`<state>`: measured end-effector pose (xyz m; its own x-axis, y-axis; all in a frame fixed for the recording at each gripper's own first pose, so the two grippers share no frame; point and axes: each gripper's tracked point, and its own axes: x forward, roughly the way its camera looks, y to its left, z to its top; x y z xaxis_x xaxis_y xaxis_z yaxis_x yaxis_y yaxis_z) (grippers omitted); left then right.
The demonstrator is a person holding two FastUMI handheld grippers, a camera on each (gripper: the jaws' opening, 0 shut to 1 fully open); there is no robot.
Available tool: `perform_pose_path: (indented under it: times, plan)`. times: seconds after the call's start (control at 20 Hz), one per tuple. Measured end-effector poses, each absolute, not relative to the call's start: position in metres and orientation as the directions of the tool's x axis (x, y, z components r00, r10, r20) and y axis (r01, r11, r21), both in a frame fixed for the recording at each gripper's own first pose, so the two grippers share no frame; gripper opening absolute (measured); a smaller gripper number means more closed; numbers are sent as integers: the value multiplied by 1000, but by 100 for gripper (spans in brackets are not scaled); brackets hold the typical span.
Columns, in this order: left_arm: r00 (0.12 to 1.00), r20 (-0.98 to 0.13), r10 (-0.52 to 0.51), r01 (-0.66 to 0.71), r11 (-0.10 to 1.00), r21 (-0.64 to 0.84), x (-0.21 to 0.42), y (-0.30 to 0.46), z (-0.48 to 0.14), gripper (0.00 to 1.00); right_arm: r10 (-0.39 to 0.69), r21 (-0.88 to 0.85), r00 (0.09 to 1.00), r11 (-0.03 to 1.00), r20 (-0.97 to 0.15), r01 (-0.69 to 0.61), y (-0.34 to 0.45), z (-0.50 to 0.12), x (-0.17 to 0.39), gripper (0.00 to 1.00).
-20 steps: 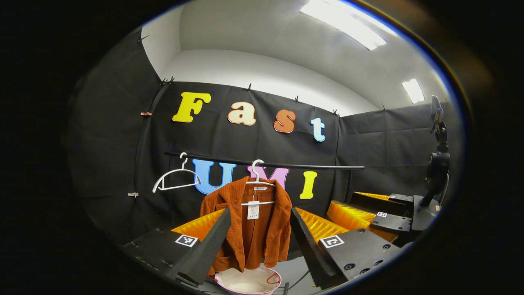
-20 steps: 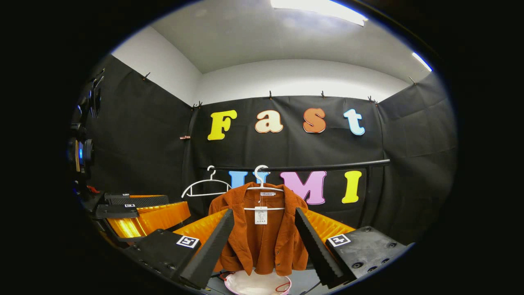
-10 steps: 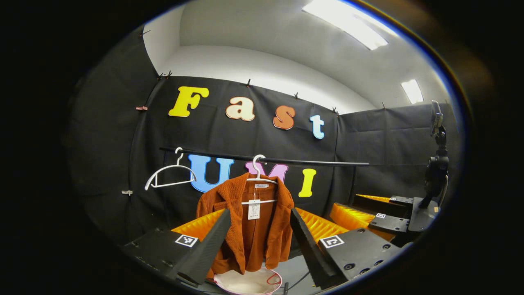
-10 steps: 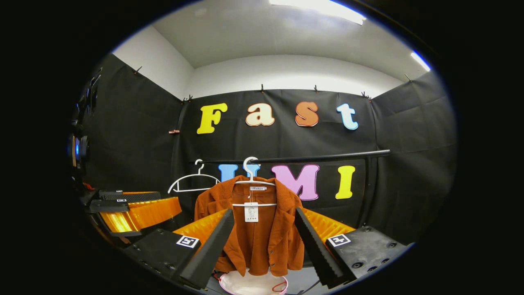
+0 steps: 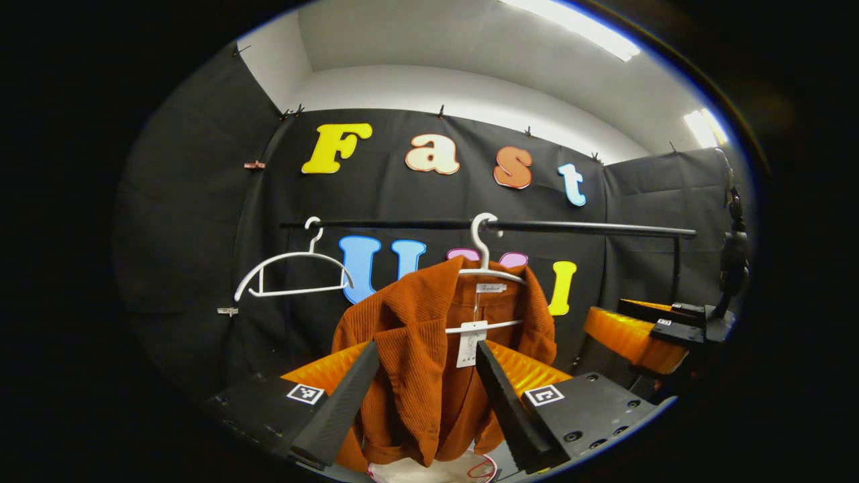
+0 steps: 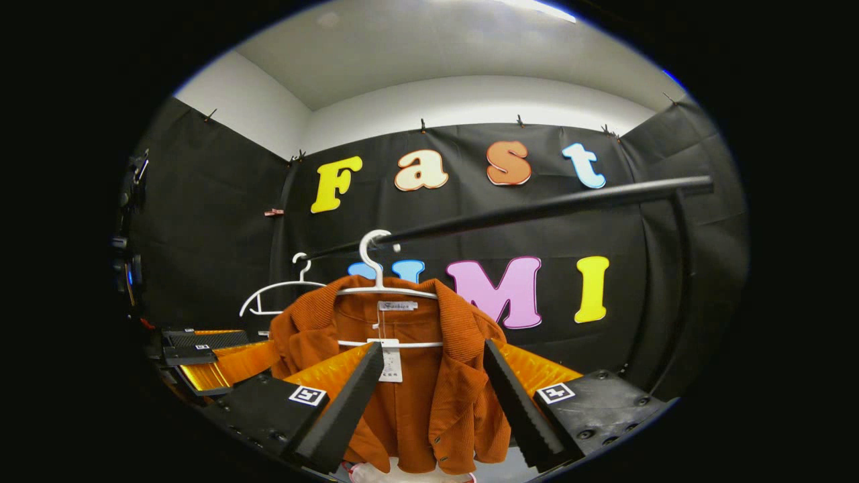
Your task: Grasp the clothes on the hanger with both hands and then place them into the laundry hamper below.
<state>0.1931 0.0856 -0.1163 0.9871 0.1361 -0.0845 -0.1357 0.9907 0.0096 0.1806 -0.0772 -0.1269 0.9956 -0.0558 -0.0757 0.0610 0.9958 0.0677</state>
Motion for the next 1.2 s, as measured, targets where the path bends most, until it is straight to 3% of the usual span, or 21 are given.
perform_pose_path:
  times: [0.1,0.5,0.65,0.95,1.2]
  plan:
    - [981,-99,168,-170,985,-14,211,91,-135,93,-35,58,994,997,-107,41,-86,-150,195,100]
    - [955,-189,227,-229,973,13,263,100,-196,93,-34,75,975,996,-221,52,-120,-233,235,98]
    - [942,-212,259,-272,962,-33,271,109,-210,93,12,120,962,993,-274,22,-115,-258,245,98]
    - [929,-220,297,-323,942,-92,281,115,-221,93,122,179,950,981,-287,-72,-87,-271,262,98]
    - [936,-218,276,-307,944,-121,290,88,-221,93,152,223,947,971,-284,-90,-82,-275,284,98]
